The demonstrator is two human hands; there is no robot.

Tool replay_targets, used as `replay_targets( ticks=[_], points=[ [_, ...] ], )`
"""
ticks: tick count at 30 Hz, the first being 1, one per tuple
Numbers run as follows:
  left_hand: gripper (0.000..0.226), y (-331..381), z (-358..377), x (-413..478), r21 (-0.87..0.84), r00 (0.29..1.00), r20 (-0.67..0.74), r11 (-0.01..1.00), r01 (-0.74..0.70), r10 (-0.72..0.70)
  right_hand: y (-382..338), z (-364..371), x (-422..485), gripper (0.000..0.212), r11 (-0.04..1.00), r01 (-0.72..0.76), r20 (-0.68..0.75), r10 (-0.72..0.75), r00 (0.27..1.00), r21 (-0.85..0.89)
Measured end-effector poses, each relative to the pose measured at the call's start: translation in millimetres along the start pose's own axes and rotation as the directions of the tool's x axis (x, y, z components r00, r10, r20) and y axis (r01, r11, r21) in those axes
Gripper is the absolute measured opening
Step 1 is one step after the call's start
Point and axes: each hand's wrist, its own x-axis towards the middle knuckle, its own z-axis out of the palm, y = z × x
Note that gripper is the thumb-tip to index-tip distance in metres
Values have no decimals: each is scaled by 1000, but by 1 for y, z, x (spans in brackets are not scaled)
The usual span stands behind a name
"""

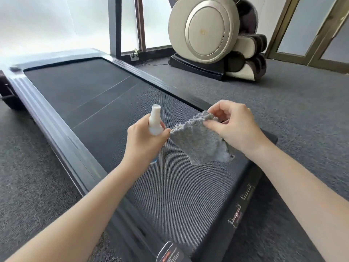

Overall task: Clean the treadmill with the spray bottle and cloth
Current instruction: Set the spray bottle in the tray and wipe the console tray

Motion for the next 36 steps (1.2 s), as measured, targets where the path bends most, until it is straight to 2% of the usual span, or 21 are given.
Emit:
replay_targets(
  ticks=[6,13,16,23,27,31,36],
  points=[
    [13,44,-16,52,-25,997,-76,1000,4,-6,-33,-36,47,11,997,-14,-15,15,1000,73],
    [15,156,-50,104,-62,996,-55,996,61,-64,-102,-130,94,12,992,-55,-44,61,997,111],
    [17,209,-68,124,-146,989,-56,981,127,-137,-140,-184,113,11,992,-68,-64,75,995,102],
    [16,362,-137,192,-251,980,-15,950,186,-196,-267,-322,181,11,996,-49,-85,55,995,75],
    [19,458,-187,237,-190,990,2,971,142,-144,-347,-398,229,11,996,-44,-92,51,994,72],
    [16,548,-238,272,-188,987,-27,970,153,-161,-425,-462,273,9,997,-22,-82,27,996,69],
    [10,630,-295,299,-171,984,-75,974,149,-163,-506,-513,311,9,997,49,-52,-46,998,61]
  ],
)
